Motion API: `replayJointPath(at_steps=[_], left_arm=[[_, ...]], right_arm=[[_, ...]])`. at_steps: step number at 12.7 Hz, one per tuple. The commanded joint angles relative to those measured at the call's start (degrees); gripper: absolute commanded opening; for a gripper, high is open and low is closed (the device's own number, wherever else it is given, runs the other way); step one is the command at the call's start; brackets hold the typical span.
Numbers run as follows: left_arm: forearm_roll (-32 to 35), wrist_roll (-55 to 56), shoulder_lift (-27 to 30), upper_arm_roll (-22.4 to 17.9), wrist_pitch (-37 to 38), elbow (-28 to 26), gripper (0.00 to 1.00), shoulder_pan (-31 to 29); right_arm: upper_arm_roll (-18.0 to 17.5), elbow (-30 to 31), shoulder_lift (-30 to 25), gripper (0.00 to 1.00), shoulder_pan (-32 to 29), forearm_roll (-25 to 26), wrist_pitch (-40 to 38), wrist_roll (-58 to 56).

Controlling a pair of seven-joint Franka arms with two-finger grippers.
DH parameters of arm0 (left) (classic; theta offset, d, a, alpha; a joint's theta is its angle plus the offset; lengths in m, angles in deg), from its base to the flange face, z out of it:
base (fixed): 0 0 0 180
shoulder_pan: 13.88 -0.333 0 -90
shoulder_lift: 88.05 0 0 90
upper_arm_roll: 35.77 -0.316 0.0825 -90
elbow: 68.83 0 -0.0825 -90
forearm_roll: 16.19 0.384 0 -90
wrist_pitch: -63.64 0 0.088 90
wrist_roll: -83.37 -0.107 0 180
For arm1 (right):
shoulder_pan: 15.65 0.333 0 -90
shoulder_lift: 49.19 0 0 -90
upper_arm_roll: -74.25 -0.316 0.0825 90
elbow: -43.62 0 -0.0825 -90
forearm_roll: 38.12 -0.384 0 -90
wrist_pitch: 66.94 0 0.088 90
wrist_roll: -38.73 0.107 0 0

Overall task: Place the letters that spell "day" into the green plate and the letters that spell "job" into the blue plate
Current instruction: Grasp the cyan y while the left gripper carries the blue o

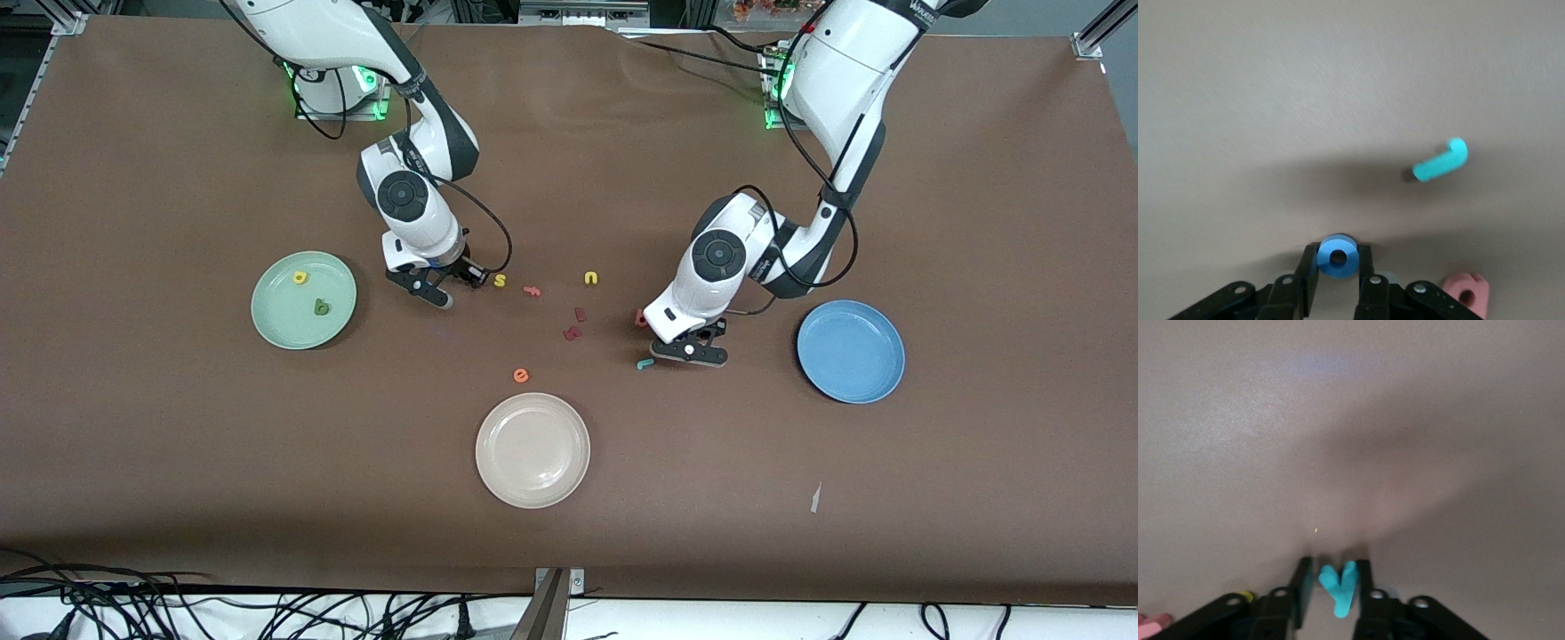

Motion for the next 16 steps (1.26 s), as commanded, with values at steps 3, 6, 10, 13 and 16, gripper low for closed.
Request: replayJointPath(at_steps=[3, 6, 10, 13, 16], left_arm=[[1.9, -10.7, 5.3, 0.2, 8.0, 0.5, 0.13, -7.1], [1.9, -22.6, 6.6, 0.1, 11.4, 0.5, 0.13, -12.2], [2.0, -39.7, 6.6, 0.0, 13.6, 0.3, 0.14, -21.1], [2.0, -48.5, 5.4, -0.1, 13.6, 0.3, 0.22, -25.1], [1.3, -48.0, 5.7, 0.1, 13.6, 0.9, 1.0, -25.1]], right_arm=[[0.6, -0.3, -2.1, 0.0, 0.1, -0.1, -2.1, -1.0], [5.5, -3.9, -6.4, 0.0, 0.1, 0.6, -15.2, -8.6], [16.0, -5.4, -9.2, 0.0, 0.0, 0.5, -23.8, -26.5], [21.8, -4.5, -6.2, 0.0, -2.4, -0.3, -22.2, -41.4], [21.8, -4.3, -1.7, 0.0, -9.4, -0.5, -17.0, -52.8]])
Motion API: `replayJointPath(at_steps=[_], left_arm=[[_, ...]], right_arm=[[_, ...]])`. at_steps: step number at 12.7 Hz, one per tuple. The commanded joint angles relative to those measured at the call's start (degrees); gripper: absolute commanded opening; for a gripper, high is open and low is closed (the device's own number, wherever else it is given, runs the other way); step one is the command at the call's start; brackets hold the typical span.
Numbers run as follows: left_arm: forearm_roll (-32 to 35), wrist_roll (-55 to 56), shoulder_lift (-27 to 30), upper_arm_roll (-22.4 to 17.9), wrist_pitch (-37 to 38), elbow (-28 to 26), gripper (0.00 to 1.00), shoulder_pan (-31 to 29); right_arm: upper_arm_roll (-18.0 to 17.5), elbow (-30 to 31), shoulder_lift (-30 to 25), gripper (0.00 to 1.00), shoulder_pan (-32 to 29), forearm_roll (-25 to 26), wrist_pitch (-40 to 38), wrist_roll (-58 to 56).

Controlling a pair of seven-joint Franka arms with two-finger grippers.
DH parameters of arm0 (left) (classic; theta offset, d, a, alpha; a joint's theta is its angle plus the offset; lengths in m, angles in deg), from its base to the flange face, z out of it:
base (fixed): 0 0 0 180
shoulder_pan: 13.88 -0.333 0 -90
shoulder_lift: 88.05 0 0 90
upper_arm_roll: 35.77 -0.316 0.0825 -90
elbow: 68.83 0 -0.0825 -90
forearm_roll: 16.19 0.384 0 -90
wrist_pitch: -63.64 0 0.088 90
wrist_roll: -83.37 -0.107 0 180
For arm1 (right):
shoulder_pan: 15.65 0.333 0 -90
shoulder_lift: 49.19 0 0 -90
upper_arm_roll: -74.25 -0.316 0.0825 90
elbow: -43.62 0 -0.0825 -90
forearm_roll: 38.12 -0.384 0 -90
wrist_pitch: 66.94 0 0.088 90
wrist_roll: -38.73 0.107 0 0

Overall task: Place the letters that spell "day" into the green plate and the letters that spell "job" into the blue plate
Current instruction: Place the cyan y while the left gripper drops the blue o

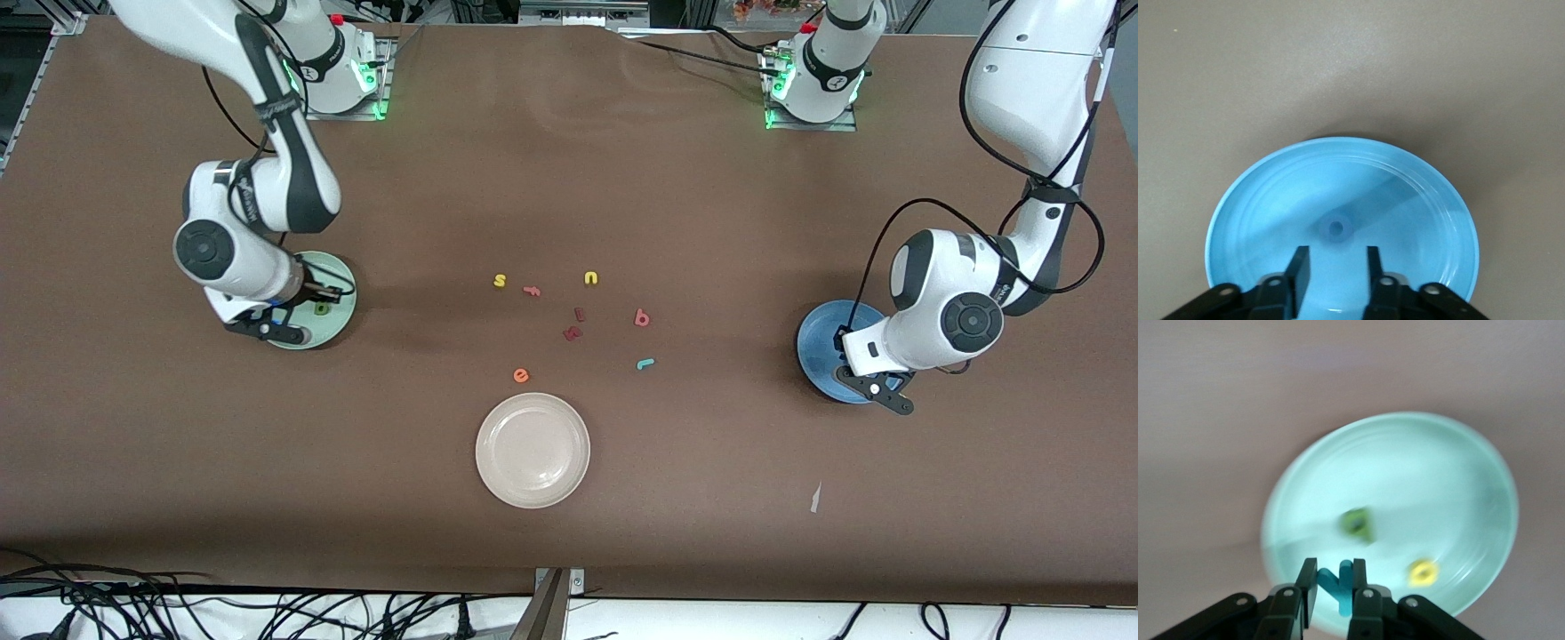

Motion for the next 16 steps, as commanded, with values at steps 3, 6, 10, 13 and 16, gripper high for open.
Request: replayJointPath(at_steps=[3, 6, 10, 13, 16], left_arm=[[-4.4, 4.6, 0.9, 1.9, 2.0, 3.1, 1.0, 1.5], [-5.6, 21.7, 0.8, 4.7, 2.0, 4.4, 1.0, 7.1], [-5.7, 39.3, 0.4, 4.7, 1.3, 4.5, 1.0, 15.6], [-5.6, 47.0, -0.3, 4.7, -2.2, 3.1, 1.0, 21.0], [-4.4, 54.9, -2.4, 4.6, -5.7, 2.7, 1.0, 25.7]], right_arm=[[-0.4, -0.2, 3.4, 0.19, -3.7, -0.7, 4.1, -6.4], [-0.5, -0.7, 1.9, 1.0, -3.9, -0.7, 2.4, -6.0], [-0.7, -9.6, -1.6, 1.0, -3.8, -0.7, -12.9, -5.9], [-0.6, -22.8, -1.6, 1.0, -3.7, -0.5, -28.1, -6.4], [-0.4, -34.1, -1.7, 1.0, -3.7, 0.4, -35.5, -9.0]])
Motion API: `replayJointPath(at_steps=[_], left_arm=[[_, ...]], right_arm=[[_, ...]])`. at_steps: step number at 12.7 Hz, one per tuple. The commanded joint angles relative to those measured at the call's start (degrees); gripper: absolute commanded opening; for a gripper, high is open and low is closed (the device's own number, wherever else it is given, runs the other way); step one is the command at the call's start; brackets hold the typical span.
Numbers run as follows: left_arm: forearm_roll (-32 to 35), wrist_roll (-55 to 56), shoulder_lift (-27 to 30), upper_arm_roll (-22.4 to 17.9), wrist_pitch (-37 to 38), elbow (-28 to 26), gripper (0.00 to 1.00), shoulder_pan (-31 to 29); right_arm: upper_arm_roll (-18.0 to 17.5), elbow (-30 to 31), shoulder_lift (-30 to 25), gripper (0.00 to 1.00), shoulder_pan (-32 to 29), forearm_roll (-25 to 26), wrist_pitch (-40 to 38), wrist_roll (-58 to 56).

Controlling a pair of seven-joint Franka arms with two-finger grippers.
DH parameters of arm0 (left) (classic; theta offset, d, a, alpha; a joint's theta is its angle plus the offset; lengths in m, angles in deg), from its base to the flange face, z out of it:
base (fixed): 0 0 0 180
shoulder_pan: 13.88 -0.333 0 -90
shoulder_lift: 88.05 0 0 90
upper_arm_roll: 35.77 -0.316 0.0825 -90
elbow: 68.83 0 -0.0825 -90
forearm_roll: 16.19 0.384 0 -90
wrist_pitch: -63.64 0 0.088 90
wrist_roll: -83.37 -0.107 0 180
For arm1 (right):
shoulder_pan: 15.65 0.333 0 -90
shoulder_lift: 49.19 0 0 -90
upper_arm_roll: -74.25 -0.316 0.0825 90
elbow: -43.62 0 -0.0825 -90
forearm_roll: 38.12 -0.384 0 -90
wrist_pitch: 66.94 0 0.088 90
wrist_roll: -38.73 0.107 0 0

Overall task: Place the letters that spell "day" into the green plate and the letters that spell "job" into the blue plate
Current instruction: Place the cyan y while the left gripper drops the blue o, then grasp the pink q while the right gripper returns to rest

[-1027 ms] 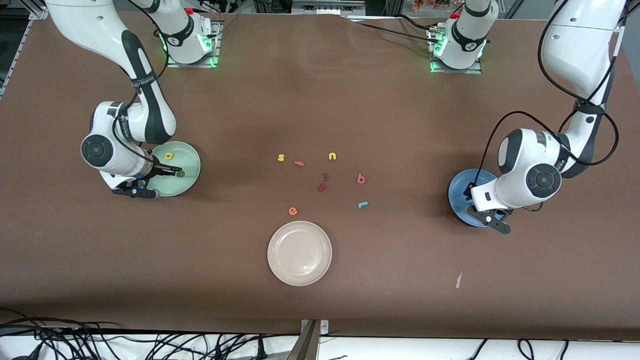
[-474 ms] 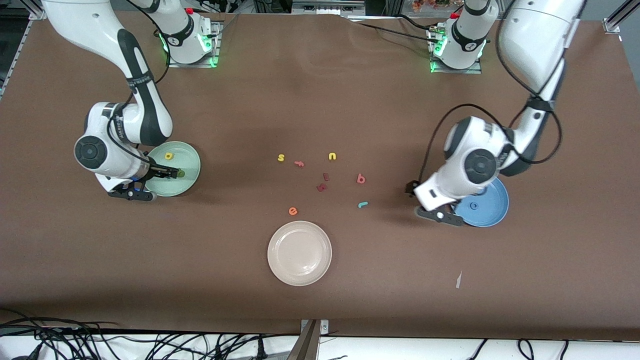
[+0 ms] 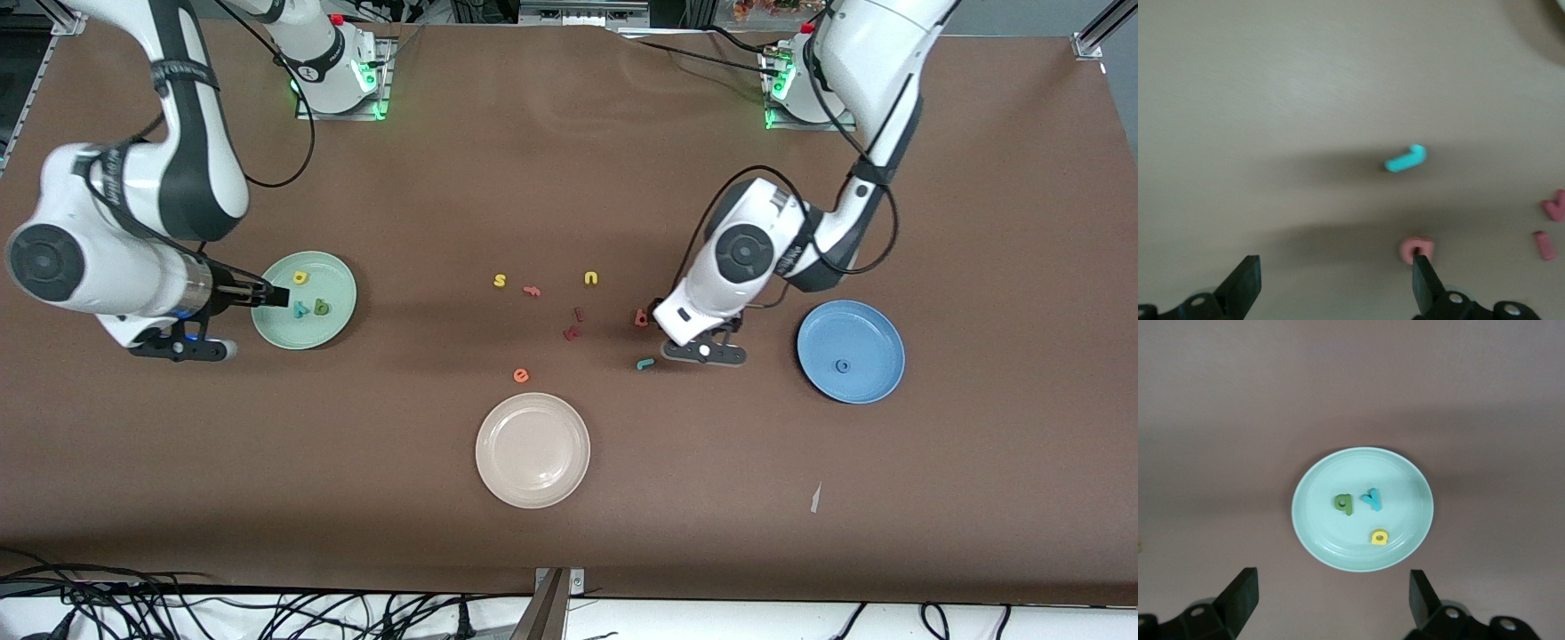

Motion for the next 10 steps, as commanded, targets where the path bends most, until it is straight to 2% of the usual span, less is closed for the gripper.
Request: replayJointPath(at_steps=[1, 2, 4, 5, 6, 7, 8, 10], left_arm=[[1.7, 6.4, -2.4, -0.7, -3.0, -0.3, 1.0, 3.3], [3.0, 9.3, -3.7, -0.7, -4.3, -0.2, 1.0, 3.7], [5.3, 14.3, -5.5, -0.7, -6.4, -0.2, 1.0, 5.3], [6.1, 15.3, -5.6, -0.7, -6.4, -0.2, 0.99, 5.4], [6.2, 16.0, -5.9, -0.7, -6.4, -0.2, 0.96, 5.8], [6.4, 16.5, -6.4, -0.8, -6.4, -0.1, 0.94, 6.6], [6.6, 16.9, -6.5, -0.8, -6.5, -0.1, 0.89, 6.6], [7.0, 17.2, -6.6, -0.8, -6.5, -0.1, 0.77, 6.7]], right_arm=[[0.0, -10.3, 1.0, 1.0, -0.2, 0.3, -7.4, -2.0], [0.0, -12.0, 1.0, 1.0, -0.3, 0.3, -9.9, -1.8], [-1.0, -11.5, -2.6, 1.0, -0.7, 1.0, -9.8, -1.4], [-3.9, -10.8, -5.4, 1.0, -3.9, 1.3, -9.8, -1.2], [-9.8, -9.6, -7.8, 1.0, -9.1, 3.5, -9.8, -1.1], [-15.5, -6.7, -9.8, 1.0, -14.7, 4.5, -9.5, -1.0], [-18.8, -2.3, -12.6, 1.0, -18.1, 4.7, -8.3, -0.7], [-19.5, 6.0, -18.1, 1.0, -20.7, 4.3, -0.9, -0.6]])
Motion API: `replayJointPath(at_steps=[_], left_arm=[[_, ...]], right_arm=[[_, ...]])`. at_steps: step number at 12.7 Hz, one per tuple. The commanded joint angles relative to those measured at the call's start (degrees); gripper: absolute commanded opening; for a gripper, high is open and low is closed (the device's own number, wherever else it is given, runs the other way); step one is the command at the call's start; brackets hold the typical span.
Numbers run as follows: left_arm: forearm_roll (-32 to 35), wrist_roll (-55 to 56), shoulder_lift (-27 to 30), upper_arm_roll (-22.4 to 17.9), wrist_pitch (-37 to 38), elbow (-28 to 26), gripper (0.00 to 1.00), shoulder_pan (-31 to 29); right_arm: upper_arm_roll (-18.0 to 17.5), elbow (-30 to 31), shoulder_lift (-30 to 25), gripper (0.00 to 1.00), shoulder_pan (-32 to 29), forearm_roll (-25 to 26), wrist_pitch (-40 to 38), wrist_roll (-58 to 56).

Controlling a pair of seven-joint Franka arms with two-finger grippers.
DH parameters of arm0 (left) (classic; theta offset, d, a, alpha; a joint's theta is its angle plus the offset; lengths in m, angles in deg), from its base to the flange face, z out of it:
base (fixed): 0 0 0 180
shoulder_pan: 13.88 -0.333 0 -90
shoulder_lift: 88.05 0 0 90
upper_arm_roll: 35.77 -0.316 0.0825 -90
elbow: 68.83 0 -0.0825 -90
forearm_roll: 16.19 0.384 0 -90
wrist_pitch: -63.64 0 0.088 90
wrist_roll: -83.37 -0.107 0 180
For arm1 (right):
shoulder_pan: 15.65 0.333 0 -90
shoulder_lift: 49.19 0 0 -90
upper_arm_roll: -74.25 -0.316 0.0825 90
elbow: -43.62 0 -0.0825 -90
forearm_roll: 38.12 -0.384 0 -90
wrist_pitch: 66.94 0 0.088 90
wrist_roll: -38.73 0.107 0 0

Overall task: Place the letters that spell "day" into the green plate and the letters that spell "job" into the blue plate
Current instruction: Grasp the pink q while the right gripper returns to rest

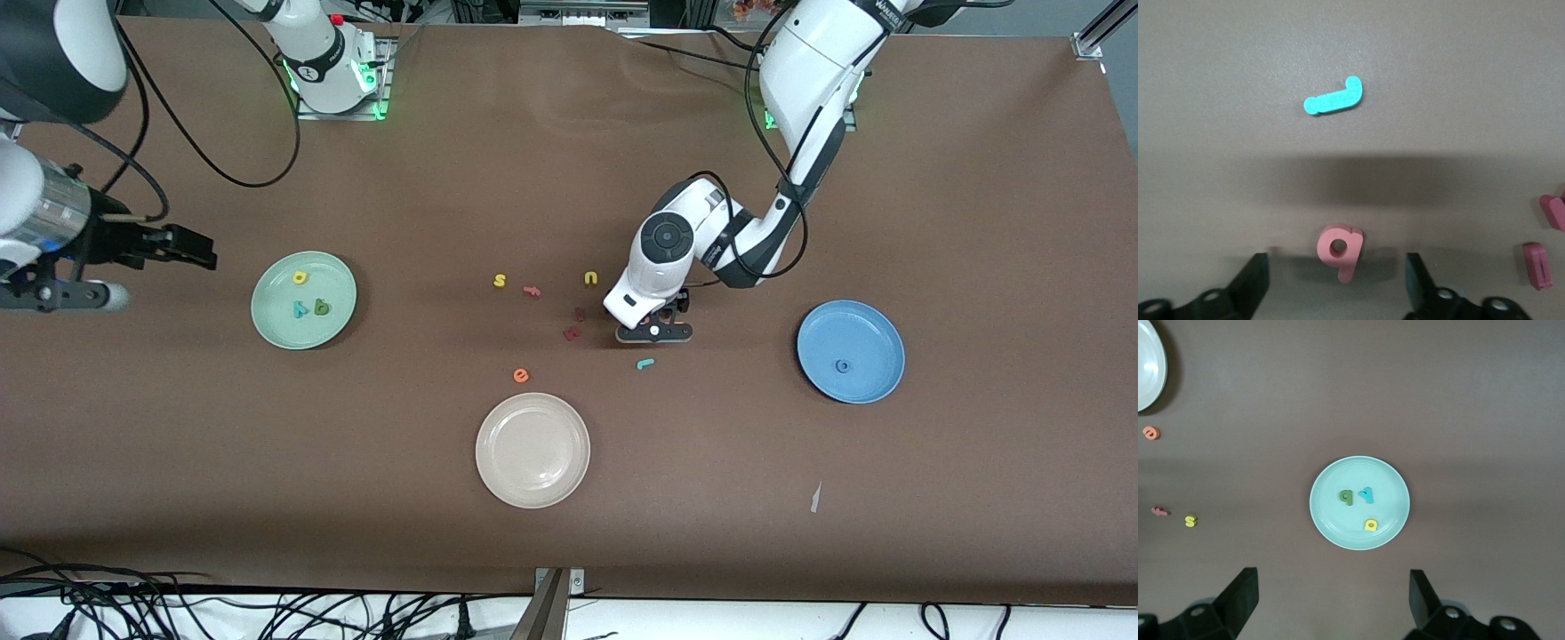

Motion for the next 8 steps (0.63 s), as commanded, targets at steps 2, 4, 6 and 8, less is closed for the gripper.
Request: replayJointPath(at_steps=[2, 4, 6, 8], left_arm=[[2.2, 1.8, -0.5, -0.5, -0.4, 0.4, 0.71, 0.8], [2.3, 1.8, -0.5, -0.6, -0.4, 0.4, 0.6, 0.8], [2.3, 1.7, -0.6, -0.6, -0.4, 0.4, 0.5, 0.8], [2.3, 1.6, -0.6, -0.6, -0.4, 0.4, 0.41, 0.7]], right_arm=[[-2.5, 17.1, -11.7, 1.0, -4.1, 1.0, 12.1, -0.3], [-2.8, 17.1, -11.7, 1.0, -4.2, 0.9, 12.0, -0.3], [-2.7, 15.9, -11.5, 1.0, -4.1, 0.7, 10.9, -0.5], [-2.4, 12.7, -10.7, 1.0, -4.2, 0.7, 5.3, -0.3]])
